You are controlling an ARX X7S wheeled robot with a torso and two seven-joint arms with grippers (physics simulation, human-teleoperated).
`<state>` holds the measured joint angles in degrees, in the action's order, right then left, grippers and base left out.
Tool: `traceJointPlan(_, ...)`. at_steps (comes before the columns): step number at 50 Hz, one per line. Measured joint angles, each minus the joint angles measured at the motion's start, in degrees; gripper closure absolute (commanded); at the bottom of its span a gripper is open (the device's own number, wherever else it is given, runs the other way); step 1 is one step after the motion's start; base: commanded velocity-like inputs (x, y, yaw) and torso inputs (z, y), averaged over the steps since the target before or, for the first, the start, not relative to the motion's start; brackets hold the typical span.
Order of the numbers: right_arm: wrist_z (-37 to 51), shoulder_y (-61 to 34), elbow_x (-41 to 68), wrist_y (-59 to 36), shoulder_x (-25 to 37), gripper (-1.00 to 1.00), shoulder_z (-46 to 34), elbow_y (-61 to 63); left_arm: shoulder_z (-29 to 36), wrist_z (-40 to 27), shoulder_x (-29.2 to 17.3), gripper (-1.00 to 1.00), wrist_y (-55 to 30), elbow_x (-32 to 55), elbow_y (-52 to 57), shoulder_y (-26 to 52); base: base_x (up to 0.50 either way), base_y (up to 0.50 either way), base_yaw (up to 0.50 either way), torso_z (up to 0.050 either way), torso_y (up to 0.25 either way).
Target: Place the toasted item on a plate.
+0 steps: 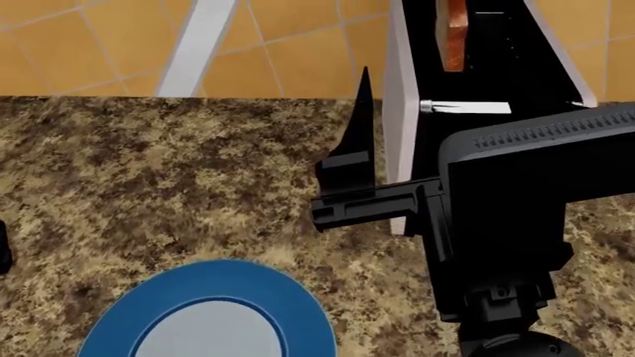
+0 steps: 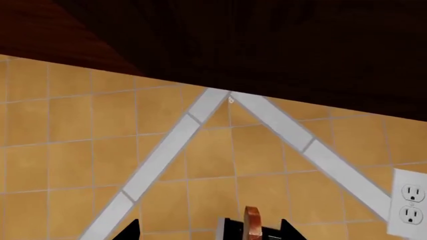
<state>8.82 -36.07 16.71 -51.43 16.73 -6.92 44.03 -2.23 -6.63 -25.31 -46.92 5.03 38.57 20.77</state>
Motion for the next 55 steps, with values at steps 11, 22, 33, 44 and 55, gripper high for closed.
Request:
traceJointPlan(11,0.4,-0.6,0.5,-1.1,0.1,-1.00,0.0,0.7,-0.1,-0.1,-0.2,-1.00,-0.1,0.1,0.2,0.0,0.11,0.00,0.00,0.000,0.000)
traceJointPlan(22,1.8,-5.2,2.3,-7.5,-1.3,-1.00,1.0,0.3,-0.1,-0.1,-0.3,-1.00,-0.4,0.3,0.4,0.2,0.00,0.00,0.00,0.000,0.000)
traceJointPlan(33,3.1,-17.0,3.5,-16.8,-2.9,-1.00,1.6,-7.4,-0.5,-0.2,-0.4,-1.00,-0.3,0.6,0.9,-0.2,0.00,0.00,0.00,0.000,0.000)
traceJointPlan(44,1.8,-28.9,3.4,-19.3,-4.4,-1.00,0.5,-23.5,-0.6,-0.2,-0.3,-1.00,0.2,0.8,0.7,-0.6,0.00,0.00,0.00,0.000,0.000)
traceJointPlan(55,0.4,-39.0,2.3,-19.4,-5.8,-1.00,-1.3,-42.2,-1.0,-0.2,-0.3,-1.00,0.5,1.1,0.8,-1.0,0.00,0.00,0.00,0.000,0.000)
